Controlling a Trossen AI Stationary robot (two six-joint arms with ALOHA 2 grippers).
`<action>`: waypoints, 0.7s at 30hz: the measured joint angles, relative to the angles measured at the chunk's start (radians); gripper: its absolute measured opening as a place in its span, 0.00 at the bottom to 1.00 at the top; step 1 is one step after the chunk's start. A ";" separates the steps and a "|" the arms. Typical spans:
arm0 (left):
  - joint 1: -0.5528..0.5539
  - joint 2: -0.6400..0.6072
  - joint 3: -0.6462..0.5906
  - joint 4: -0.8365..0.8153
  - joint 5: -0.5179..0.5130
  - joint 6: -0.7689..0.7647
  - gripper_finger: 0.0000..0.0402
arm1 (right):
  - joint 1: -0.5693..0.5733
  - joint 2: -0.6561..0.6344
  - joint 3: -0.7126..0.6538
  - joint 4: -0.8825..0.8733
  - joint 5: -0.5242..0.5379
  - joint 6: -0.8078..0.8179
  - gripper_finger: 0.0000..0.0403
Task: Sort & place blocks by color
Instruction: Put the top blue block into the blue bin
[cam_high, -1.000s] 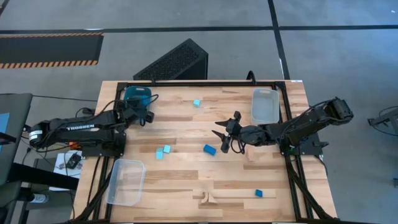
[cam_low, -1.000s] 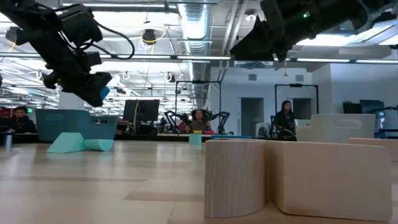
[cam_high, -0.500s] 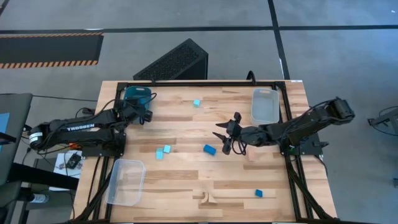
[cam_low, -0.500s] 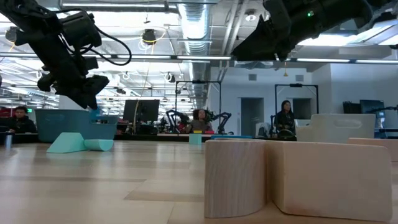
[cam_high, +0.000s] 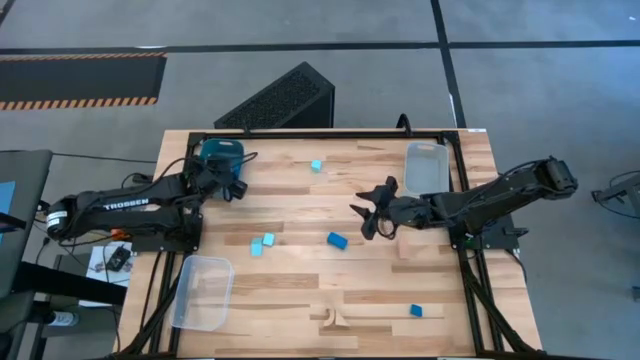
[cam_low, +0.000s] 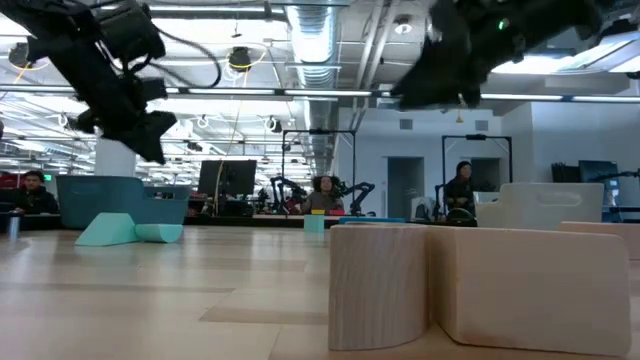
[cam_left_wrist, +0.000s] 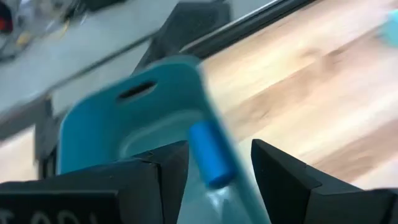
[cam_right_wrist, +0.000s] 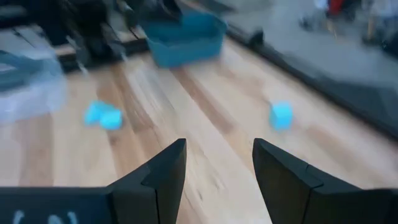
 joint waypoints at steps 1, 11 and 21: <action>-0.021 -0.007 0.001 0.015 0.001 0.024 0.41 | 0.000 0.006 -0.001 -0.038 -0.003 0.036 0.52; -0.293 0.000 -0.165 0.697 0.211 0.260 0.41 | 0.086 0.140 -0.001 -0.095 -0.161 0.268 0.52; -0.418 0.014 -0.231 0.928 0.389 0.412 0.41 | 0.228 0.371 0.037 0.051 -0.055 0.232 0.56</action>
